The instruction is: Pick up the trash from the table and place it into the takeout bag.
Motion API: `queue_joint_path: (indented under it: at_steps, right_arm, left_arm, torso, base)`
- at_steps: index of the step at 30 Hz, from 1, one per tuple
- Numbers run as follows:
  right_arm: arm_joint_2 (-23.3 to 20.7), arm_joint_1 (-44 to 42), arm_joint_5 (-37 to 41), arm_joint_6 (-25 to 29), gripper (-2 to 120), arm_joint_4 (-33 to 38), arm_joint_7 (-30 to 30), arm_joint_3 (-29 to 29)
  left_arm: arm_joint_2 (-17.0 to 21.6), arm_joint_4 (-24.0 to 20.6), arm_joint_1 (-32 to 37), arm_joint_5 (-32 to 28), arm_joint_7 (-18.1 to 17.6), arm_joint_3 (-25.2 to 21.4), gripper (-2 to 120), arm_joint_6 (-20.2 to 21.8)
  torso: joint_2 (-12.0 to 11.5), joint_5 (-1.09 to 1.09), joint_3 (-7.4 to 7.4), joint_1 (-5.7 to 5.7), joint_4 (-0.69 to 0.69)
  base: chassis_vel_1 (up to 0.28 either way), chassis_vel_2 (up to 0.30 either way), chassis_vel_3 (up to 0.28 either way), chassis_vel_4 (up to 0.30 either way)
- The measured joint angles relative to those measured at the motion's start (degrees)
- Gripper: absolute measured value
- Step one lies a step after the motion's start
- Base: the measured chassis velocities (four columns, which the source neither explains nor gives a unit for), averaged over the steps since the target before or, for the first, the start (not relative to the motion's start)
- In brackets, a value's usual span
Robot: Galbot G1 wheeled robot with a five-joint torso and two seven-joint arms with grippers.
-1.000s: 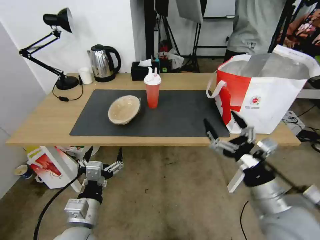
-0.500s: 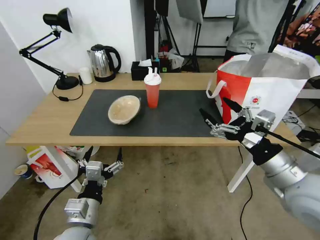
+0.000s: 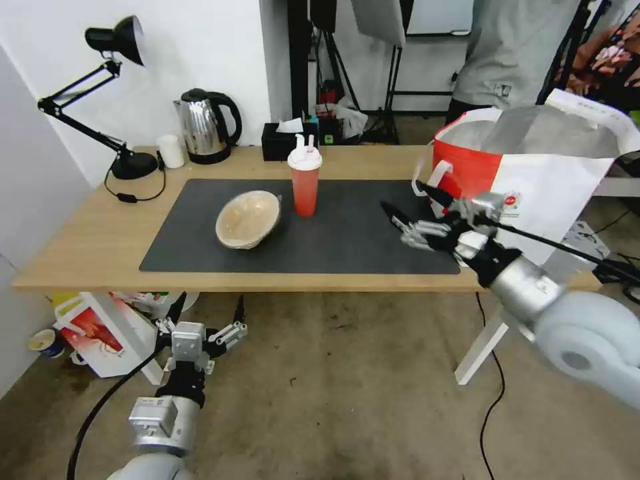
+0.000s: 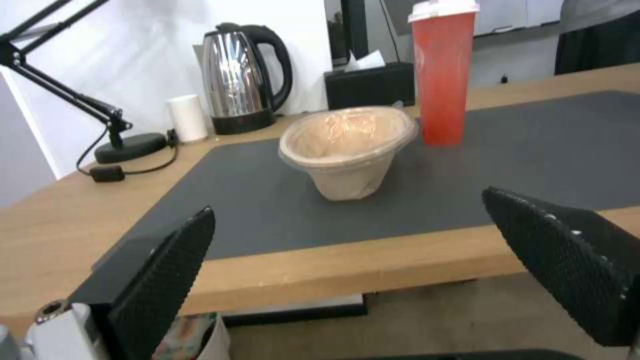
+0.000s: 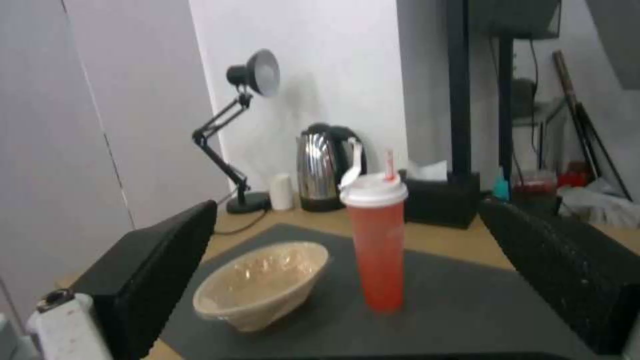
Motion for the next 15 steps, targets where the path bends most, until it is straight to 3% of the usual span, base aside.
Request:
queue_joint_path:
  at_steps: [15]
  right_arm:
    - [5.68,19.17,3.43,-1.32,100,-5.72,2.01,-16.95]
  left_arm:
    - [0.0,0.0,0.0,0.0,0.0,0.0,100,0.0]
  torso:
    - [0.0,-0.01,-0.01,0.0,0.01]
  base:
    - [0.0,0.0,0.0,0.0]
